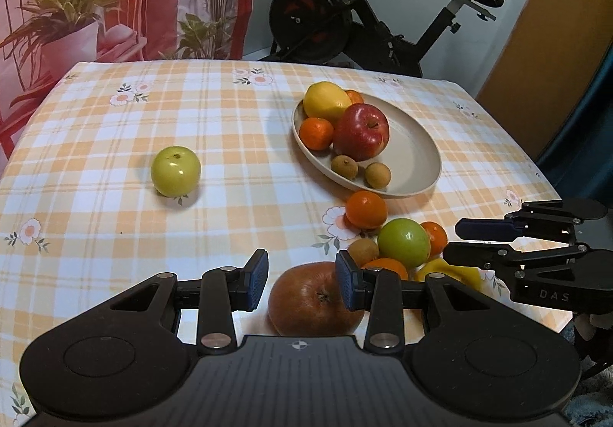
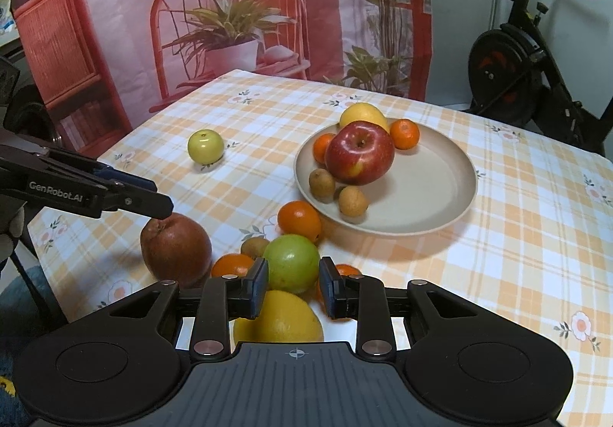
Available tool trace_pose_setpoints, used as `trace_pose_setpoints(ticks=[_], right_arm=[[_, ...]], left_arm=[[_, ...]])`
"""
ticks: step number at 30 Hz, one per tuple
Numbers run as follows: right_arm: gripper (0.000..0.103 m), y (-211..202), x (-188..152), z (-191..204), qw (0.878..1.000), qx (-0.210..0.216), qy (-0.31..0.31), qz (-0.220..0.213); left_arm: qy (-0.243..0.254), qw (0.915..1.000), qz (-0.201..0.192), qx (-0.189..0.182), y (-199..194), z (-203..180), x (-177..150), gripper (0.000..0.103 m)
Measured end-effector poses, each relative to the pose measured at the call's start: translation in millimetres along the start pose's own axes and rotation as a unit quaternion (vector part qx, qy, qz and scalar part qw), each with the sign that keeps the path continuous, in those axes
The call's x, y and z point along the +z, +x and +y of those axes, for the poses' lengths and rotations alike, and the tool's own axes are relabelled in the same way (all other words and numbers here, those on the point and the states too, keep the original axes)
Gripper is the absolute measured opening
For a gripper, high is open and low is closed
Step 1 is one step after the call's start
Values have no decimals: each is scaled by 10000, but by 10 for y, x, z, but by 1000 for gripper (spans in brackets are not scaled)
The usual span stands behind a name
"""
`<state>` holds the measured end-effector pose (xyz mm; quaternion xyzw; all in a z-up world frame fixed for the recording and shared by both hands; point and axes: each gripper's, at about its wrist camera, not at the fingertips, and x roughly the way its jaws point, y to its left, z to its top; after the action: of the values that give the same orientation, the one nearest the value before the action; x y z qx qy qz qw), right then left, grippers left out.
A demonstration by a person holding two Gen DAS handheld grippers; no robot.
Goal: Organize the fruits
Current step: 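Reach the left gripper to a red apple while the right gripper reaches the yellow grapefruit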
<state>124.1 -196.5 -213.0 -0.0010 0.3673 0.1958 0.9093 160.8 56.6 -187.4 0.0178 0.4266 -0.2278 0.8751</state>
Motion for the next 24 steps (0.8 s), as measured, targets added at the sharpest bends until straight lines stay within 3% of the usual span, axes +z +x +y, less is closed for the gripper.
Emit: trace_pose_setpoints(ticks=[14,24], right_arm=[[44,-41,-125,38,9999,125,24,83],[44,-87,-192,-2,9998,170,121,60]], left_arm=[[159,9999,30,19,-13,-167,-41,41],[267,9996,16,-1,-79,-286,-54,42]])
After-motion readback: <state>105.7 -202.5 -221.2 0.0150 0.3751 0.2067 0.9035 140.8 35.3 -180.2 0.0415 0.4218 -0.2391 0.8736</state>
